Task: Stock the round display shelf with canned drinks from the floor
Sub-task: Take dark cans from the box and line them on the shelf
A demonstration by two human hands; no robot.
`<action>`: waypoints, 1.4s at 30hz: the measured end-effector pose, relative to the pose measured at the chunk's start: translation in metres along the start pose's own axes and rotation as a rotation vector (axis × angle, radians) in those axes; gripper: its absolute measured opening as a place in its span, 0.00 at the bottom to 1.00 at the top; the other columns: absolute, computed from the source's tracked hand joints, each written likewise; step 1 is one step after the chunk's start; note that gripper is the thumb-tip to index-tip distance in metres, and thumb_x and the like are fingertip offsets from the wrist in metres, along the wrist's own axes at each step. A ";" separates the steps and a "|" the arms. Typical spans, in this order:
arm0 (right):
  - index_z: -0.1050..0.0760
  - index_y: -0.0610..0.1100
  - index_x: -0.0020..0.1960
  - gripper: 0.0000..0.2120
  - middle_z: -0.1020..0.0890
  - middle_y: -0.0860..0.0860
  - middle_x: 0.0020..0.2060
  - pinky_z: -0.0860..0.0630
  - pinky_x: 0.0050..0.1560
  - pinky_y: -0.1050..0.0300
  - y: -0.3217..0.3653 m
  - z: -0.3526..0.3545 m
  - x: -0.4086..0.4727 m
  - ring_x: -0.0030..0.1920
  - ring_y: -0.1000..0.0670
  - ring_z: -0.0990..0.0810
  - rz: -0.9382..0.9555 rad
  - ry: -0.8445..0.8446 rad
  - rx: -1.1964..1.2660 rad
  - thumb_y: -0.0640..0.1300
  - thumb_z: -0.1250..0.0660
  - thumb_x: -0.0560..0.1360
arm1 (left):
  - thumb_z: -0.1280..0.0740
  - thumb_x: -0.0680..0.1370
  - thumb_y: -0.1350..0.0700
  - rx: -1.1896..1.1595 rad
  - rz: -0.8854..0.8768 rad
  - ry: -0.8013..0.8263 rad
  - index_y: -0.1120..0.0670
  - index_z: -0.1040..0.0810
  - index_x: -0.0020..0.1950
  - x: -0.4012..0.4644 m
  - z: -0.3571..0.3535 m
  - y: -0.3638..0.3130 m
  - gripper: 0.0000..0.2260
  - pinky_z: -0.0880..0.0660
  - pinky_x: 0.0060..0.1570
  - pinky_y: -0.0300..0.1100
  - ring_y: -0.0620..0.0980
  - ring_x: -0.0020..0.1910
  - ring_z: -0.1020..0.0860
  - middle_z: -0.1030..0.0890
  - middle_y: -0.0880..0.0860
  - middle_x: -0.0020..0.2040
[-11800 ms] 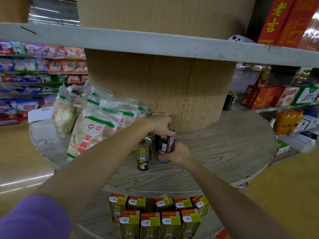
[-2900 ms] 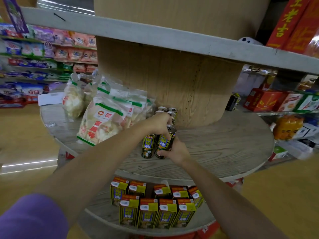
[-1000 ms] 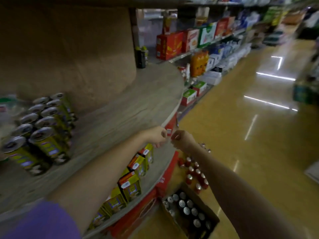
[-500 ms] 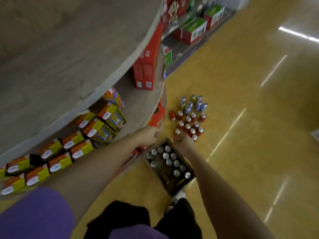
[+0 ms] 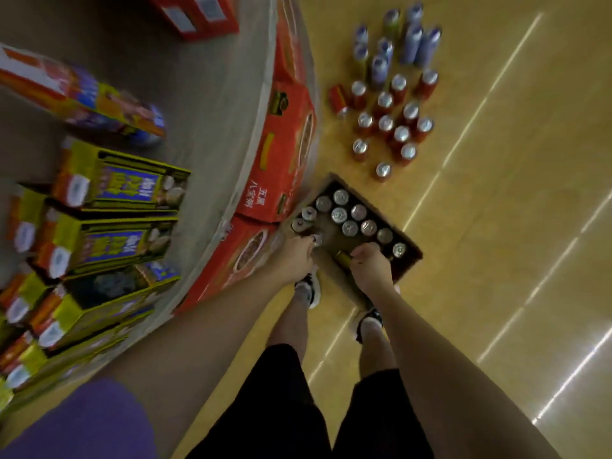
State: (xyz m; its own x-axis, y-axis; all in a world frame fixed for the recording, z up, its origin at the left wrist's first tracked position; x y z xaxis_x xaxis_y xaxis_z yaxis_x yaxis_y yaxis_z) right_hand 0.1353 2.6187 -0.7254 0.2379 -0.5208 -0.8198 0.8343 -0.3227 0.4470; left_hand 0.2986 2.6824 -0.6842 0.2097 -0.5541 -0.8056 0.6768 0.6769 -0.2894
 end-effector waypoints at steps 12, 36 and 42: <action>0.24 0.46 0.48 0.08 0.20 0.52 0.42 0.21 0.50 0.50 -0.054 -0.170 0.178 0.47 0.46 0.21 -0.277 0.002 0.344 0.45 0.34 0.70 | 0.40 0.78 0.64 0.012 0.057 0.115 0.61 0.27 0.54 0.219 -0.095 0.133 0.07 0.31 0.41 0.48 0.56 0.46 0.25 0.22 0.60 0.48; 0.23 0.44 0.54 0.13 0.19 0.50 0.46 0.30 0.40 0.66 -0.103 -0.168 0.222 0.47 0.50 0.20 -0.137 -0.001 0.189 0.39 0.31 0.70 | 0.23 0.69 0.56 0.022 0.169 0.042 0.56 0.28 0.65 0.263 -0.152 0.133 0.27 0.29 0.58 0.53 0.62 0.62 0.31 0.29 0.57 0.63; 0.22 0.43 0.57 0.16 0.19 0.48 0.51 0.29 0.46 0.61 -0.015 -0.077 0.140 0.47 0.52 0.22 0.096 0.029 0.077 0.35 0.31 0.70 | 0.23 0.69 0.56 -0.235 0.276 -0.145 0.54 0.31 0.52 0.165 -0.058 0.071 0.19 0.26 0.48 0.52 0.57 0.57 0.29 0.29 0.54 0.50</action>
State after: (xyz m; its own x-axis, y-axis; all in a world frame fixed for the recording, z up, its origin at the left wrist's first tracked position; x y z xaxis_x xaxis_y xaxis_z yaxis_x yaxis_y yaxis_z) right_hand 0.1946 2.6120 -0.8745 0.3295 -0.5298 -0.7815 0.7668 -0.3328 0.5490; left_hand 0.3404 2.6673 -0.8682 0.4701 -0.3871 -0.7932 0.4041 0.8933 -0.1964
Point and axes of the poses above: each hand's wrist, its own x-axis towards the middle knuckle, its own z-axis out of the back of the hand, y = z × x, the point moved 7 cm from there along x, towards the middle knuckle
